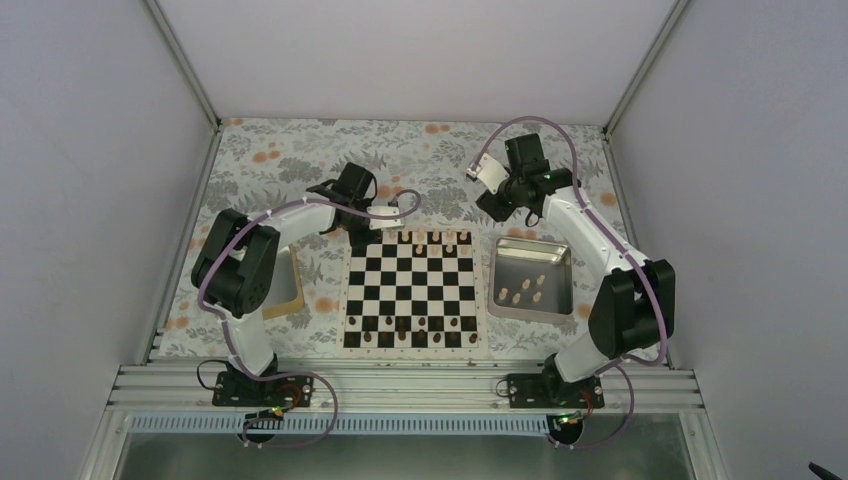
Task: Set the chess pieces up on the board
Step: Adjust the chess piece on the chessboard.
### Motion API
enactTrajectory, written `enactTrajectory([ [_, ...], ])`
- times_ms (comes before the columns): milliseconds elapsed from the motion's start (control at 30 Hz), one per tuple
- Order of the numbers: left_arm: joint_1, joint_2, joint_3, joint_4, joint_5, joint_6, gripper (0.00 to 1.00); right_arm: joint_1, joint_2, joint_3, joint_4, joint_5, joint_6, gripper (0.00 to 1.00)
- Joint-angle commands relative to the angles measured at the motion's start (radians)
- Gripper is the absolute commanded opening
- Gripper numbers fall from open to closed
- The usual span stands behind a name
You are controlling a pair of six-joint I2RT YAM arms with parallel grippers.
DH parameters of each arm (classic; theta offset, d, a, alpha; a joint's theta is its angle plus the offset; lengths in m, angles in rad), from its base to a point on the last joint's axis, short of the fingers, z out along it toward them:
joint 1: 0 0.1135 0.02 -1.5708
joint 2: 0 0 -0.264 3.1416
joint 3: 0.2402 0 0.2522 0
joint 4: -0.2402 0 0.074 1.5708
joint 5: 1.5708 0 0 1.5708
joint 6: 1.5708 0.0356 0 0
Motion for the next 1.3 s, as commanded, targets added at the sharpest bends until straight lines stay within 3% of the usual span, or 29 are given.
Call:
enactTrajectory([
  [0,0.003,0.023,0.042,-0.016,-0.001,0.013,0.18,0.002,0.011,-0.019,0.0,-0.014,-0.002,0.56],
  [733,0.015,0.067,0.057,-0.061,-0.019,0.027,0.18,0.007,0.024,-0.021,-0.005,0.001,-0.001,0.57],
  [833,0.016,0.071,0.06,-0.061,-0.023,0.025,0.24,0.007,0.024,-0.023,-0.005,0.0,-0.002,0.57],
  [1267,0.008,0.011,0.075,-0.088,-0.05,0.024,0.34,0.009,0.02,-0.021,-0.01,0.001,-0.003,0.57],
])
